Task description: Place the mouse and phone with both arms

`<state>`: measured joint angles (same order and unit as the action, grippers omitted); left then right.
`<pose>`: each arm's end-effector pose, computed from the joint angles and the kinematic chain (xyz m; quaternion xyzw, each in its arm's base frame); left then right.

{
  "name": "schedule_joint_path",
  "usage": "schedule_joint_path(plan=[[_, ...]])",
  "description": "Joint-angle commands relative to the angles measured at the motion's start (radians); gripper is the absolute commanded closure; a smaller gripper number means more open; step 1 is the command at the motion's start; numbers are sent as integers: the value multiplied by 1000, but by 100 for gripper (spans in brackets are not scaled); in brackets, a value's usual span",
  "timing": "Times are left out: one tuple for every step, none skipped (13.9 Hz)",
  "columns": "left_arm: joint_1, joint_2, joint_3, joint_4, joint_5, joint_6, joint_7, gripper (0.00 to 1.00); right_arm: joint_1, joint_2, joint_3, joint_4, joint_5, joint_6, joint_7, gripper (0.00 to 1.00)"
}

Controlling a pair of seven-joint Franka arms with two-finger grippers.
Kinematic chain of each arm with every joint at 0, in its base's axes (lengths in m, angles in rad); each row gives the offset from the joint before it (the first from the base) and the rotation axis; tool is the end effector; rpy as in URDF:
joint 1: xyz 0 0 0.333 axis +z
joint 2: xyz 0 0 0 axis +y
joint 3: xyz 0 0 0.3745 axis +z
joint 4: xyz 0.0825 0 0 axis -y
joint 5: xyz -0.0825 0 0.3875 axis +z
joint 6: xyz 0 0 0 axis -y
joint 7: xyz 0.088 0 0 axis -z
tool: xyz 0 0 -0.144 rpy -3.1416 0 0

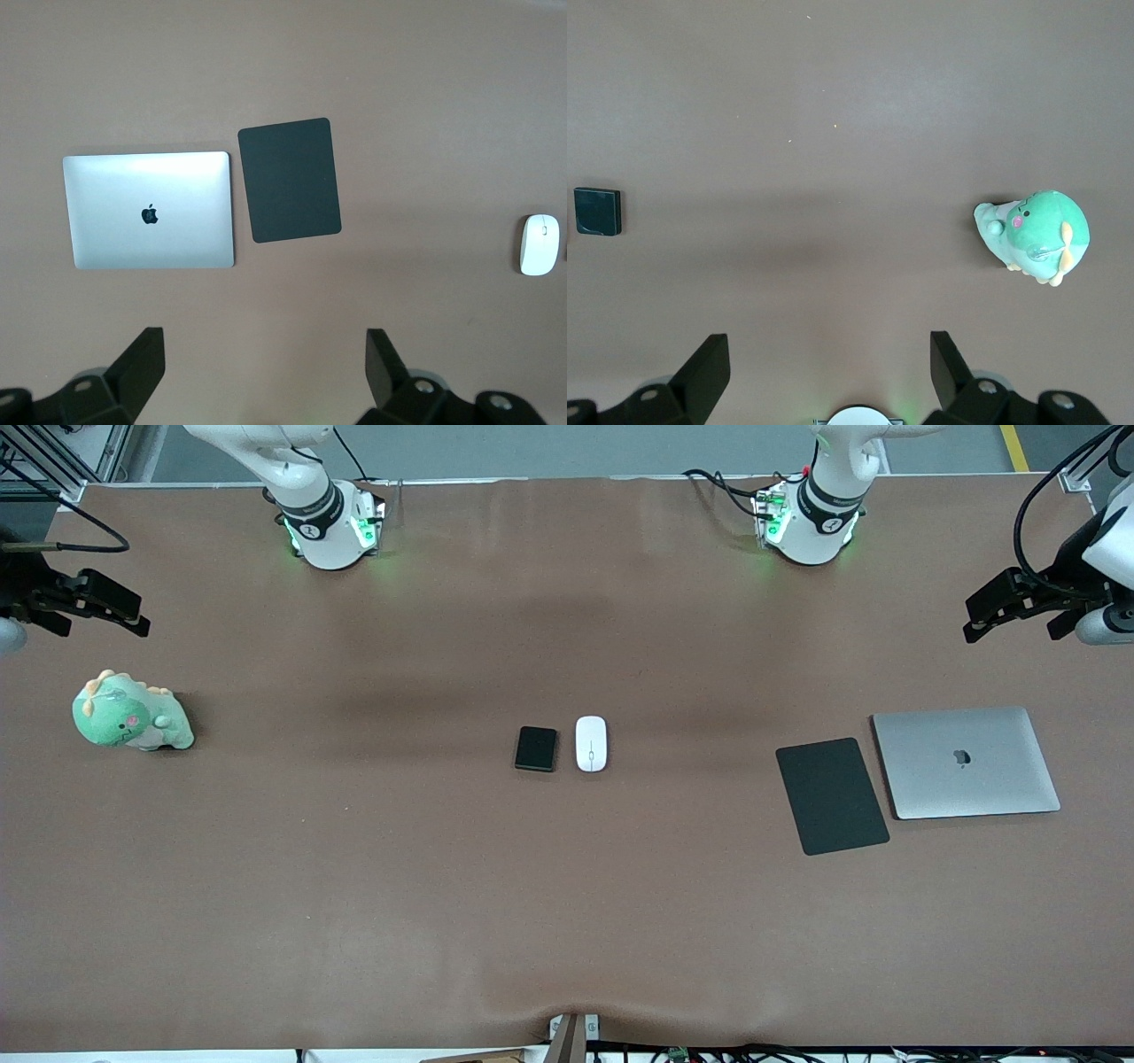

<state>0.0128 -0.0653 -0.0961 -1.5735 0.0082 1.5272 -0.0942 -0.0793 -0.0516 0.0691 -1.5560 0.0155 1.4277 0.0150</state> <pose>0.5284 -0.0449 0.6762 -0.9999 -0.0057 -0.0100 0.0064 0.5210 -0.0018 0.6689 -0.9992 0.0119 0.0384 0.0058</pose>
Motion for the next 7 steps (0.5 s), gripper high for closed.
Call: schedule_joint_path(plan=[[6, 4, -4, 23, 22, -21, 22, 0, -22, -1, 15, 4, 3, -1, -9, 0], [6, 7, -4, 32, 22, -21, 21, 0, -22, -1, 15, 4, 3, -1, -9, 0], [4, 7, -5, 33, 22, -21, 16, 0, -22, -1, 15, 4, 3, -1, -9, 0], [3, 9, -5, 35, 24, -21, 14, 0, -22, -1, 15, 4, 3, -1, -9, 0], [4, 21, -7, 35, 29, -19, 14, 0, -22, -1, 15, 4, 3, -1, -9, 0], [4, 28, -7, 36, 30, -19, 13, 0, -24, -1, 15, 4, 3, -1, -9, 0], [4, 32, -8, 35, 27, -21, 11, 0, -24, -1, 15, 4, 3, -1, -9, 0]])
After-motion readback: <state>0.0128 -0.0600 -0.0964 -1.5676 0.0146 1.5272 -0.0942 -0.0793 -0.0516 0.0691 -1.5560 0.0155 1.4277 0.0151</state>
